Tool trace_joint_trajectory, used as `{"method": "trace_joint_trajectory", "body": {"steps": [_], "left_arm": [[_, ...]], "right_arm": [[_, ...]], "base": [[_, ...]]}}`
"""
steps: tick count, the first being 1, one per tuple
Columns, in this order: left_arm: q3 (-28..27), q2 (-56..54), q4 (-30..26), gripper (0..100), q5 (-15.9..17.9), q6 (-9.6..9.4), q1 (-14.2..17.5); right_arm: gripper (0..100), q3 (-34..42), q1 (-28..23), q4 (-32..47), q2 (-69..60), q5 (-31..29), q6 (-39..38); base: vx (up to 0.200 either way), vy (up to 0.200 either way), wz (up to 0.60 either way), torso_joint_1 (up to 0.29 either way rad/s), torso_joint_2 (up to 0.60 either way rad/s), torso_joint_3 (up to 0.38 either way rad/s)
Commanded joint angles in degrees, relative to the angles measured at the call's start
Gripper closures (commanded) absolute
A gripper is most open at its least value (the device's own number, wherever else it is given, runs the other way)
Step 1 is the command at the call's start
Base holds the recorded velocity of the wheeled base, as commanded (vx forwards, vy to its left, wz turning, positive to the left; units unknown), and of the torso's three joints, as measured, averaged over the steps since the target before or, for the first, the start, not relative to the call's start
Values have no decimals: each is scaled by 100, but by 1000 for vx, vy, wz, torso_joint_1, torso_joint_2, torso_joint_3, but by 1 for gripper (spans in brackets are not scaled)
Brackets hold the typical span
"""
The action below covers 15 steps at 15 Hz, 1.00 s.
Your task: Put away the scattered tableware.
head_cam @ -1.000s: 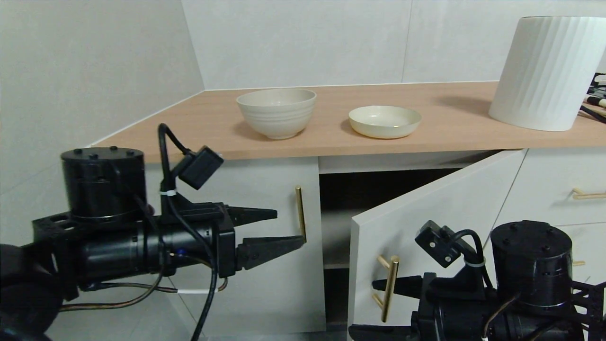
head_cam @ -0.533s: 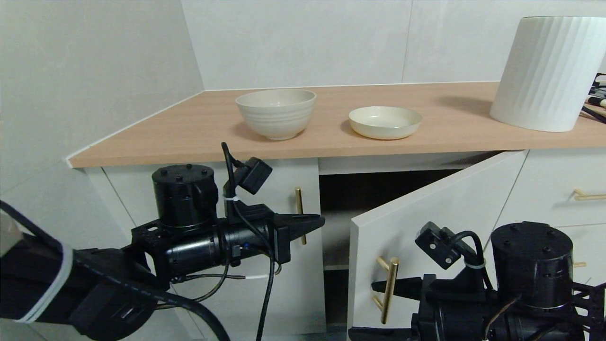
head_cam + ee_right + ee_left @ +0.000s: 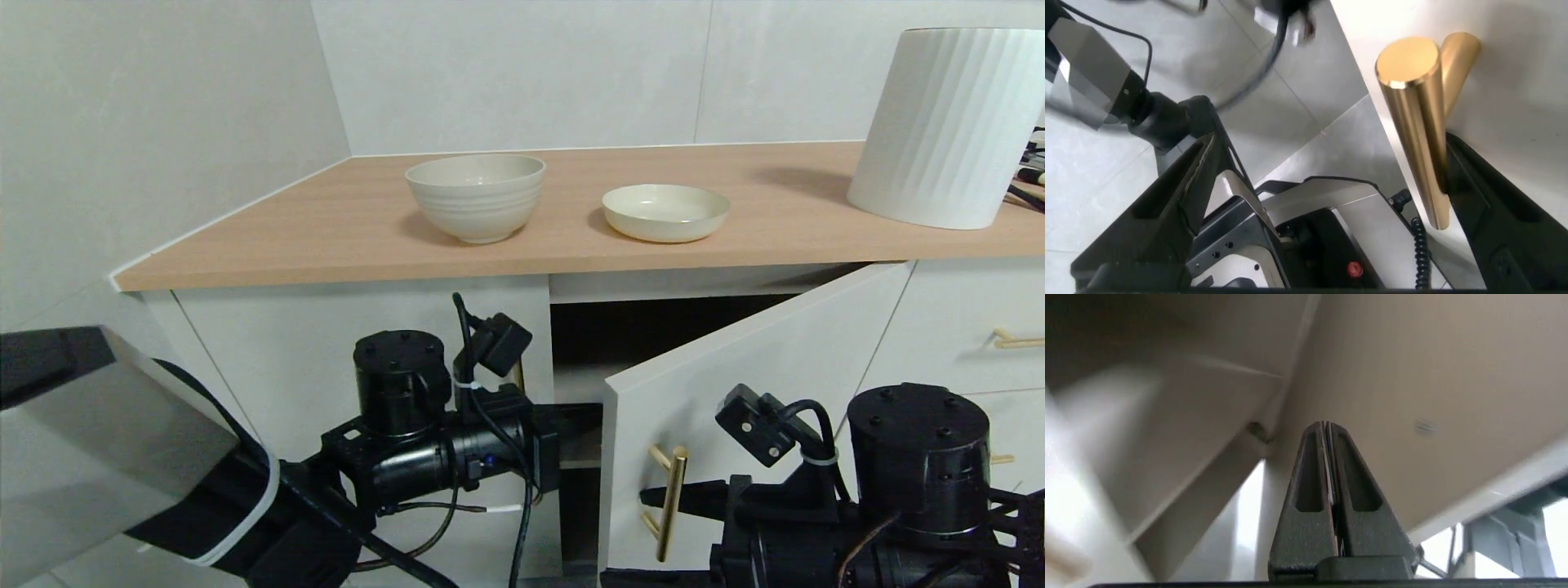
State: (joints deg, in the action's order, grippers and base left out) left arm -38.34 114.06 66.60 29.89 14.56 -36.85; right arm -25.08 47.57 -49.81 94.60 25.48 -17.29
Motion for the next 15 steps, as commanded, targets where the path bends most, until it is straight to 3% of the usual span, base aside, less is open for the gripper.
{"method": "trace_joint_trajectory", "body": {"steps": [1,4,11,13,15], "left_arm": [[90,152,301,100,17,-23,-226],[169,345,811,100,17,-14,-349],[143,345,811,100,17,12,-446],[143,337,811,100,17,47,-472],[125,345,811,100,17,144,-472]], "right_arm": [[0,55,-11,-11,-100,-25,6],[0,99,-107,-11,-231,-69,24],[0,143,-872,77,-434,-104,208],[0,143,-1162,279,-548,-104,226],[0,187,-1408,1149,-1110,-104,234]], "base": [[0,0,0,0,0,0],[0,0,0,0,0,0],[0,0,0,0,0,0],[0,0,0,0,0,0],[0,0,0,0,0,0]]}}
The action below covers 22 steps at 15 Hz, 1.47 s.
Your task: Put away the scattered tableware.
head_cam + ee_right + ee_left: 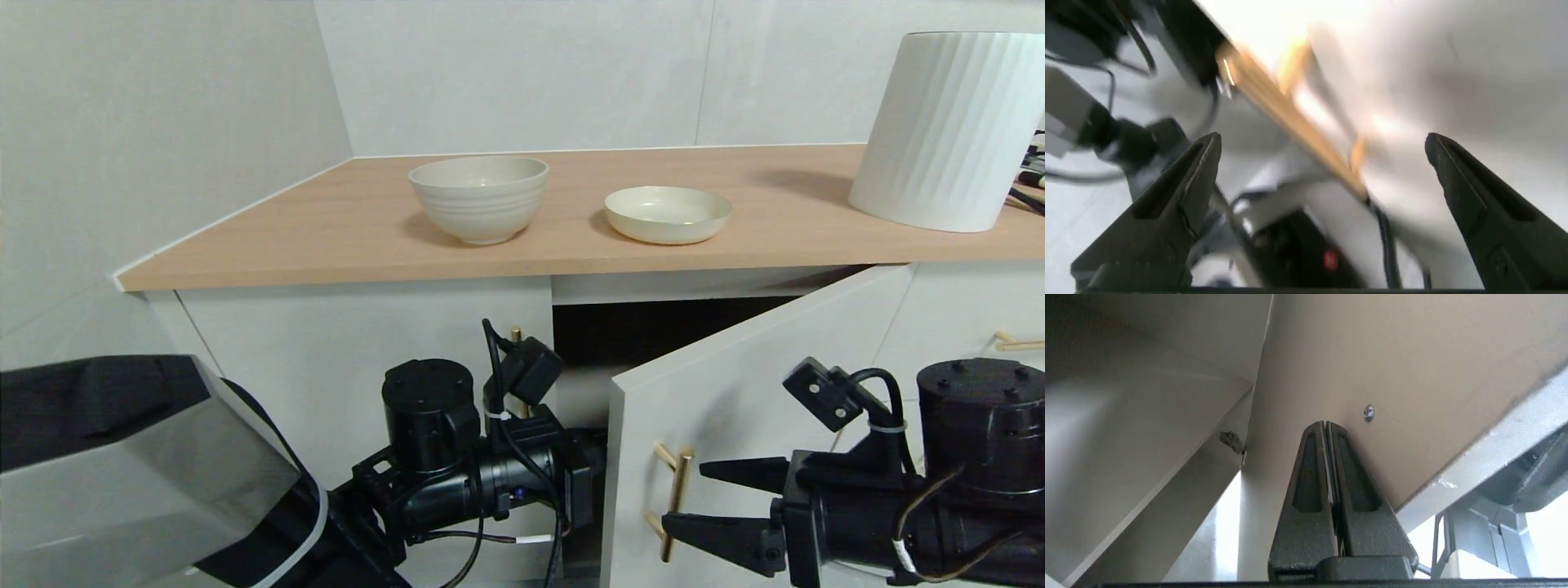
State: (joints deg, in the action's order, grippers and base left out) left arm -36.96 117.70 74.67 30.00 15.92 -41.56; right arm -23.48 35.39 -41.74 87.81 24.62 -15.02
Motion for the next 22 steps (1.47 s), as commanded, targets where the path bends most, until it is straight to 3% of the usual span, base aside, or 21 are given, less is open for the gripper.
{"method": "trace_joint_trajectory", "body": {"steps": [1,4,9,11,16,20,22], "left_arm": [[-22,-19,4,100,6,34,-10],[-39,-28,4,100,-12,34,-10],[-48,-19,-14,100,-12,43,-37],[-57,-10,-5,100,-21,192,-45],[-567,236,-268,100,-38,236,-45],[-1278,552,-778,100,-38,632,-19],[-1498,631,-989,100,-38,684,-19]], "right_arm": [[0,89,-234,834,-800,-28,43],[0,423,-234,1388,-1380,-19,447],[0,652,-234,1406,-1495,-10,456],[0,660,-234,1414,-1565,-19,456],[0,740,-234,1397,-1600,-19,500],[0,748,-234,1406,-1662,-19,553],[0,748,-234,1414,-1741,-10,553]], "base": [[0,0,0,0,0,0],[0,0,0,0,0,0],[0,0,0,0,0,0],[-200,0,0,2,2,5],[-200,0,0,2,4,8],[-50,0,0,-1,2,2],[0,0,0,0,0,0]]}}
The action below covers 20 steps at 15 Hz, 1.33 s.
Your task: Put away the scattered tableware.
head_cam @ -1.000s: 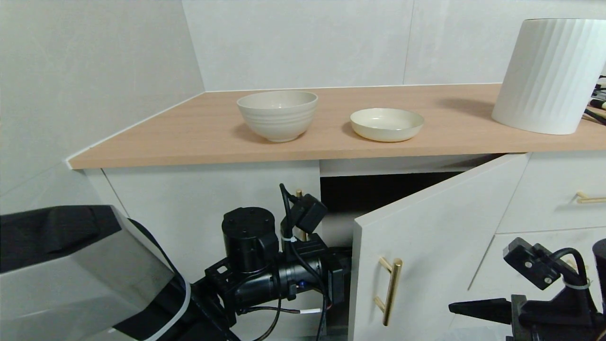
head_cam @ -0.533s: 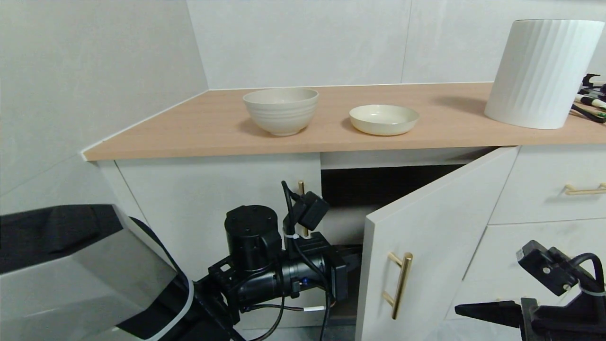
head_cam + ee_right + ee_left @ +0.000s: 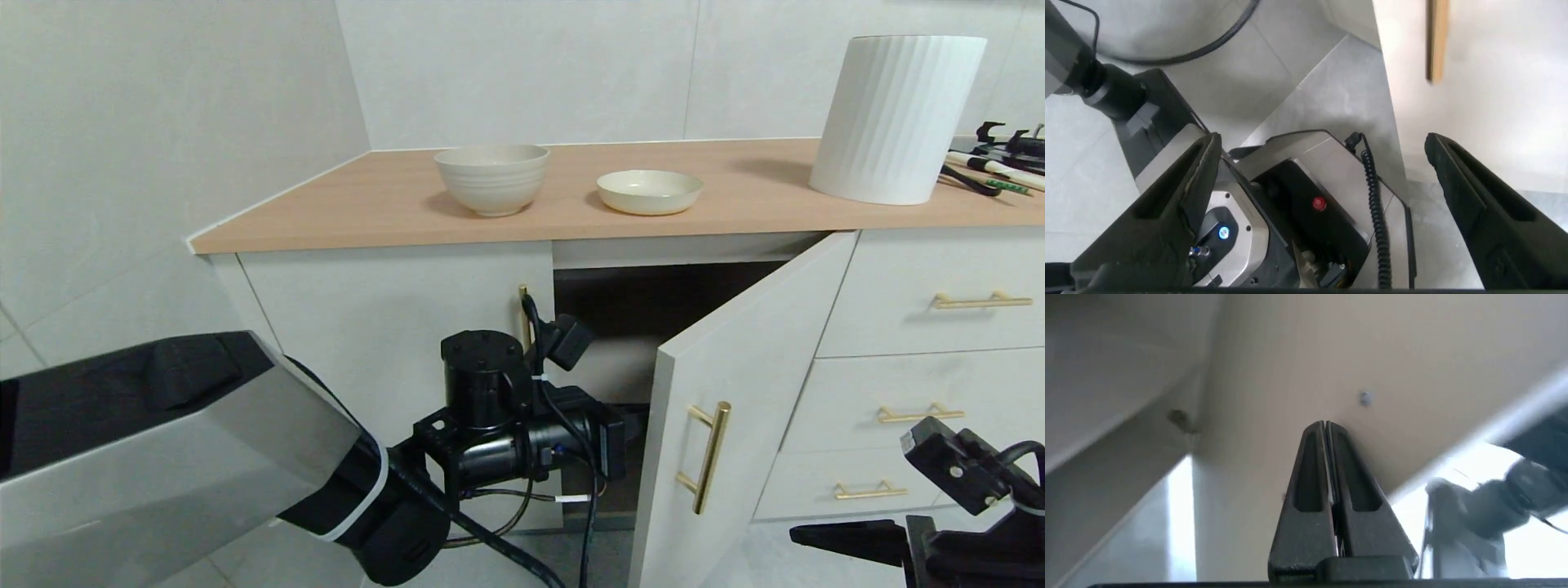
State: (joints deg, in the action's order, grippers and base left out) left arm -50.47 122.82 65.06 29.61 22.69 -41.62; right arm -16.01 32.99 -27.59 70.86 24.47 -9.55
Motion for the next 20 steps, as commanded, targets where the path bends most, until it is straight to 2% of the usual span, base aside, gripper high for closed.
{"method": "trace_joint_trajectory", "body": {"steps": [1,4,7,9,14,16,19,20], "left_arm": [[-235,137,-125,100,1,8,-13],[-552,172,-477,100,1,8,-13],[-1044,242,-960,100,-52,8,-39],[-1378,348,-1215,100,-69,8,-48],[-1703,506,-1382,100,-96,16,-162],[-1694,480,-1408,100,-219,16,-364],[-1642,269,-1426,100,-333,8,-901],[-1650,67,-1593,100,-333,-1,-1375]], "right_arm": [[0,1,6,-1,-55,5,-3],[0,1,6,-1,-55,-3,-3],[0,1,6,-1,-55,5,5],[0,1,6,-1,-55,5,-3],[0,1,6,-1,-99,5,-3],[0,10,23,-1,-178,32,5],[0,142,164,-1,-495,172,49],[0,265,410,8,-855,471,102]], "base": [[0,0,0,0,0,0],[0,0,0,0,0,0],[-200,0,0,7,4,-2],[0,0,0,0,0,0],[0,0,0,0,0,0],[0,0,0,0,0,0],[0,0,0,0,0,0],[0,0,0,0,0,0]]}}
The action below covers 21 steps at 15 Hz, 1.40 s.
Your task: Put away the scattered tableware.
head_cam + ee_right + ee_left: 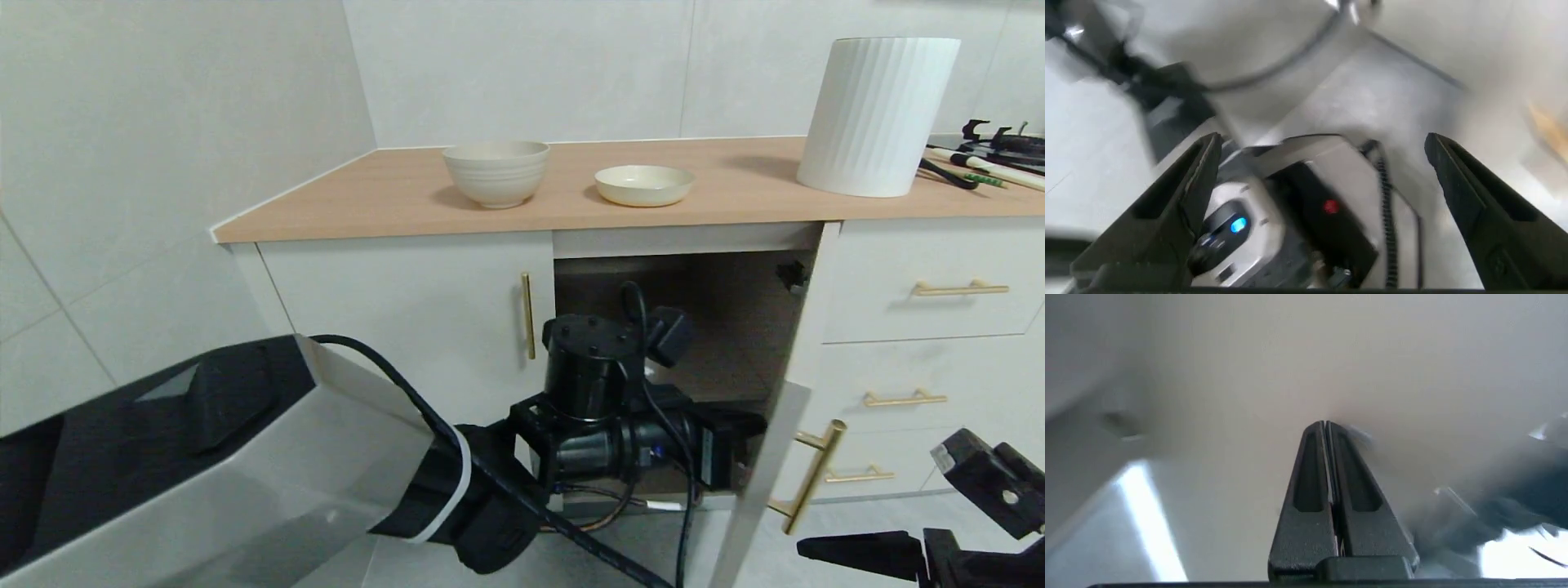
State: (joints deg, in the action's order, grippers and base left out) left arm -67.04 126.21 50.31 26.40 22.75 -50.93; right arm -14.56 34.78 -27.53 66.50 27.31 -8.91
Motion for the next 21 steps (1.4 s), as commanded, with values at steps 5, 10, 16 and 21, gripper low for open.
{"method": "trace_joint_trajectory", "body": {"steps": [5,10,16,21], "left_arm": [[551,-914,-364,100,-118,-34,-541],[1061,-1485,-364,100,-681,-7,374],[2485,-3419,-680,100,-909,-288,1929],[2916,-4957,-2227,100,-944,-350,3397]], "right_arm": [[0,67,662,336,-753,214,47],[0,41,635,318,-603,196,39],[0,-1076,460,300,997,-1632,30],[0,-2447,-200,380,1708,-2326,39]], "base": [[0,0,0,0,0,0],[0,0,0,0,0,0],[0,0,0,0,0,0],[0,0,0,0,0,0]]}}
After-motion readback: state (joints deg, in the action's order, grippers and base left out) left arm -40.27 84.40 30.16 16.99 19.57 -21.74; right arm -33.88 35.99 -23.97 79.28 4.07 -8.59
